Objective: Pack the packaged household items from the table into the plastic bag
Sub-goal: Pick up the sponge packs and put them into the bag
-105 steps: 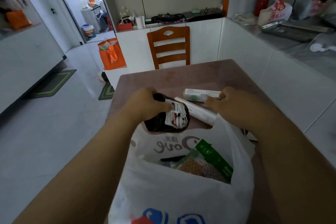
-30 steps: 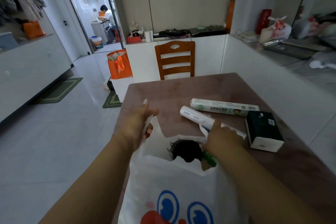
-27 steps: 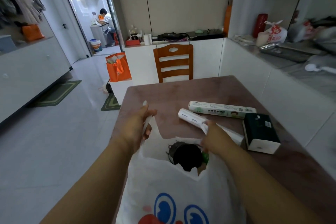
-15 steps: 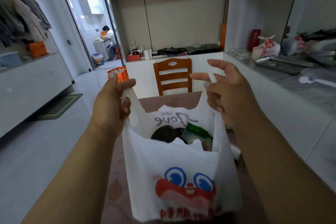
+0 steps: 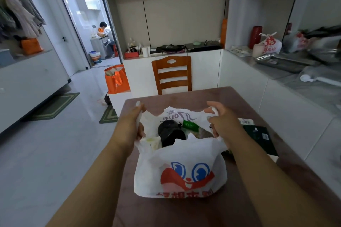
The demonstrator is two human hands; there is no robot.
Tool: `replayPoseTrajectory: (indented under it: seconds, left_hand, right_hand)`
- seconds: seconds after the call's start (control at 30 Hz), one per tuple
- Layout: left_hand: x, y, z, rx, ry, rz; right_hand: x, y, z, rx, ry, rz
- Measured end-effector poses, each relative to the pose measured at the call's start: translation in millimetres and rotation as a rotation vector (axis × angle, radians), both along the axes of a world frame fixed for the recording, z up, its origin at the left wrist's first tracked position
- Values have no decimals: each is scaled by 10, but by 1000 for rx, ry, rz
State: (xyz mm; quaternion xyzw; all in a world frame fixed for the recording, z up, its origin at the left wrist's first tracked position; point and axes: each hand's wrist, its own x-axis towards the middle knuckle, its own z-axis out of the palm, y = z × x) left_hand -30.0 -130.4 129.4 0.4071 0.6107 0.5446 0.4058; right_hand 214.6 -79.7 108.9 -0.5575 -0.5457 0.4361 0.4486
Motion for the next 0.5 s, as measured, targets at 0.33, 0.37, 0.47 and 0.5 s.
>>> replayPoseTrajectory:
  seconds: [0.33,0.37,0.47,0.5]
  left_hand:
    - [-77,229,-48,-96,199,85]
    - [-63,255,-46,-63,230,82]
    - [-29,328,-20,24,295,71]
    - [-16,354,-7,40,322,63]
  right_hand:
    - [58,225,1,-11,-46,77]
    - [42,248,10,-1,-66,93]
    - [5,304,54,9,-101,113]
    - [-4,323,66,16,-114,115]
